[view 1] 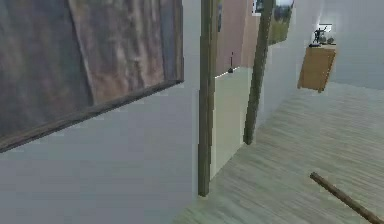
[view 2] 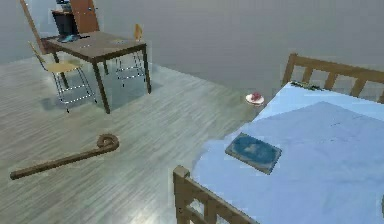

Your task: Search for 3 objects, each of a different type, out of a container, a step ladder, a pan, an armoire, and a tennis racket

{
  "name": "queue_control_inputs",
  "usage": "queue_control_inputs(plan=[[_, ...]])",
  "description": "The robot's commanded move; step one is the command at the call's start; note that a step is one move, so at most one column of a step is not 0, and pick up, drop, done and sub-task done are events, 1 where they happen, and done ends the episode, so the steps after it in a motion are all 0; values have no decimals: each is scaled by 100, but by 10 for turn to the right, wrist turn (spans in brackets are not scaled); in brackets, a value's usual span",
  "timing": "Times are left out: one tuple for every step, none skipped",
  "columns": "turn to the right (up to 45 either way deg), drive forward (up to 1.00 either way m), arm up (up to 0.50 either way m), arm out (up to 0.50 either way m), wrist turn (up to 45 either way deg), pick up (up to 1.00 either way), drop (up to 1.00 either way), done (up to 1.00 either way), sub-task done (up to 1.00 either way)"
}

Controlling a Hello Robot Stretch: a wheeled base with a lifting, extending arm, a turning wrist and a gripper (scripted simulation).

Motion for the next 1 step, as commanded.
queue_control_inputs(plan=[[-450, 0, 0, 0, 0, 0, 0, 0, 0]])
